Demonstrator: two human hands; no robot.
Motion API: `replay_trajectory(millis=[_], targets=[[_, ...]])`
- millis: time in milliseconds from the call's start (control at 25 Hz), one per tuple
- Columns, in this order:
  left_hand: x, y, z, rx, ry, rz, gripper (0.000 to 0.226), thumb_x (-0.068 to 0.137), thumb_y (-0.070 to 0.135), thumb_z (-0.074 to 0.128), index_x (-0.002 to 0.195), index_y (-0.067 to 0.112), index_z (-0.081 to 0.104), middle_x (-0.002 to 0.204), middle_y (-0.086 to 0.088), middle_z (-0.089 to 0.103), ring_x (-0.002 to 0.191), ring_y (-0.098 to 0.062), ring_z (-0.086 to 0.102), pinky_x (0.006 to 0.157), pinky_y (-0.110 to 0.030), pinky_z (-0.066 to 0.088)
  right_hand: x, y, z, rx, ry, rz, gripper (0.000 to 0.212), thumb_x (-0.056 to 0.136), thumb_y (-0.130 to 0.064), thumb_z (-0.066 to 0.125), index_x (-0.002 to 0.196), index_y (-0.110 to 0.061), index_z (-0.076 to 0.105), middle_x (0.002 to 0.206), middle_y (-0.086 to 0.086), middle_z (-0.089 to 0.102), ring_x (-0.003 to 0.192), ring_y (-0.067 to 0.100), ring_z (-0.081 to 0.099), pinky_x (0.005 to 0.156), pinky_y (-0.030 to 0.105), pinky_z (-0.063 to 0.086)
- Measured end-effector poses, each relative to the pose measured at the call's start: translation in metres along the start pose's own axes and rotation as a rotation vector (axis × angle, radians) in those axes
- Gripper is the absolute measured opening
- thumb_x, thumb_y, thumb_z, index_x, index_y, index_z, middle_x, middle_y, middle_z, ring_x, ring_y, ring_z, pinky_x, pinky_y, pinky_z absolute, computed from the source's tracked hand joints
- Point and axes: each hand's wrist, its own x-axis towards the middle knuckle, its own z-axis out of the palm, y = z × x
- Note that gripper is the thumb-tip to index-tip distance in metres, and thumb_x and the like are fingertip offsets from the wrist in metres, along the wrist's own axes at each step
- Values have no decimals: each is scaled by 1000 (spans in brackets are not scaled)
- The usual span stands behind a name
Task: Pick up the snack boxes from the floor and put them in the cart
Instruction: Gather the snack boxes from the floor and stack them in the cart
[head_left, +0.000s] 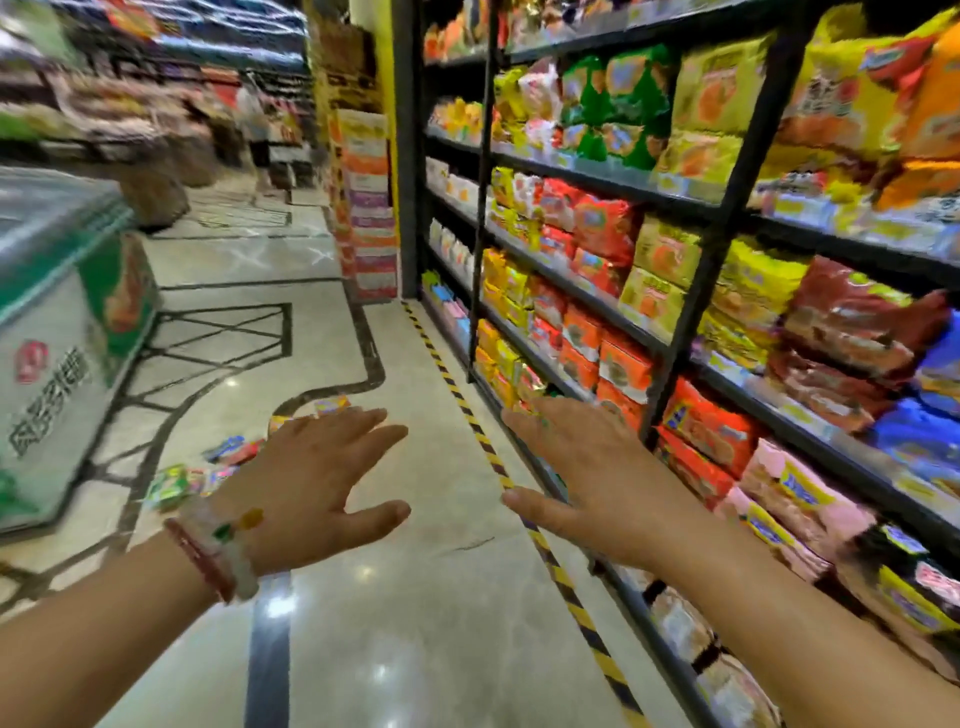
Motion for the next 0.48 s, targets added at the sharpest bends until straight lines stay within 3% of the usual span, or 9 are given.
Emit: replay_trajectory(millis=[120, 480], targets=[[2, -68, 11, 42, -40, -124, 78, 89, 72, 18, 120, 16, 62, 120, -10, 65, 101, -28, 67, 79, -44, 52, 77, -18, 10, 32, -6, -80, 76, 81, -72, 17, 148, -45, -5, 160, -9, -4, 145, 12, -6, 115, 29, -3], [31, -273, 33, 84, -130, -266, 80, 86, 74, 18, 125, 18, 60, 124, -9, 63, 108, -27, 63, 85, -48, 51, 291, -85, 39, 44, 26, -191, 74, 82, -70, 17, 149, -44, -3, 160, -11, -3, 144, 9, -6, 103, 18, -8]])
